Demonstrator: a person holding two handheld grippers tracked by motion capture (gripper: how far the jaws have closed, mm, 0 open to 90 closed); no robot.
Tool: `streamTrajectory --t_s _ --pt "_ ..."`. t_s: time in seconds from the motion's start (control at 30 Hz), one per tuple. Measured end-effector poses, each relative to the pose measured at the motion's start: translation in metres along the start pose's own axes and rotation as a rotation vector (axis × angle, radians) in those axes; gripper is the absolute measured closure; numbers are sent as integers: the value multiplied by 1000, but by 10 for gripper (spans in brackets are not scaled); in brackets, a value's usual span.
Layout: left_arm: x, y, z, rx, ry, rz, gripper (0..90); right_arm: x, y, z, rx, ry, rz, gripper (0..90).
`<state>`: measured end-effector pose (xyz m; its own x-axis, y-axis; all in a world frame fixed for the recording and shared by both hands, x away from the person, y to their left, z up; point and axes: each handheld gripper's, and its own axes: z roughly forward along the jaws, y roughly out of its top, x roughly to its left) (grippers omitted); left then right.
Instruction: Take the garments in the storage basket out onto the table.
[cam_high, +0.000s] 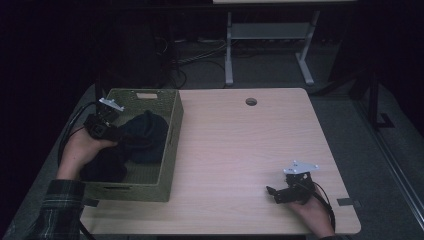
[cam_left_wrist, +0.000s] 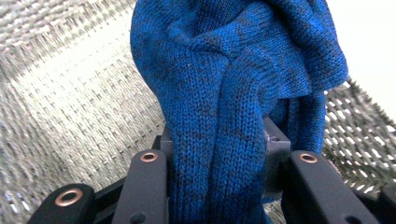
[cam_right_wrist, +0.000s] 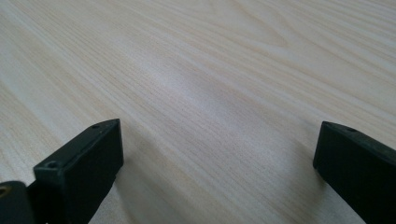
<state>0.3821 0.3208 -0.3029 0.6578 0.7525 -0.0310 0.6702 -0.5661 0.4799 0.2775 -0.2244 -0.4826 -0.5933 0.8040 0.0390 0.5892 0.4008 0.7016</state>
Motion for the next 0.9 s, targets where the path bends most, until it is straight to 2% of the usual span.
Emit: streamTrajectory --t_s 0.63,0.9 --pt "-7 24 -39 -26 30 30 633 0 0 0 0 1 2 13" --pt "-14 32 -54 -65 -6 51 636 0 0 0 -1 -1 3 13"
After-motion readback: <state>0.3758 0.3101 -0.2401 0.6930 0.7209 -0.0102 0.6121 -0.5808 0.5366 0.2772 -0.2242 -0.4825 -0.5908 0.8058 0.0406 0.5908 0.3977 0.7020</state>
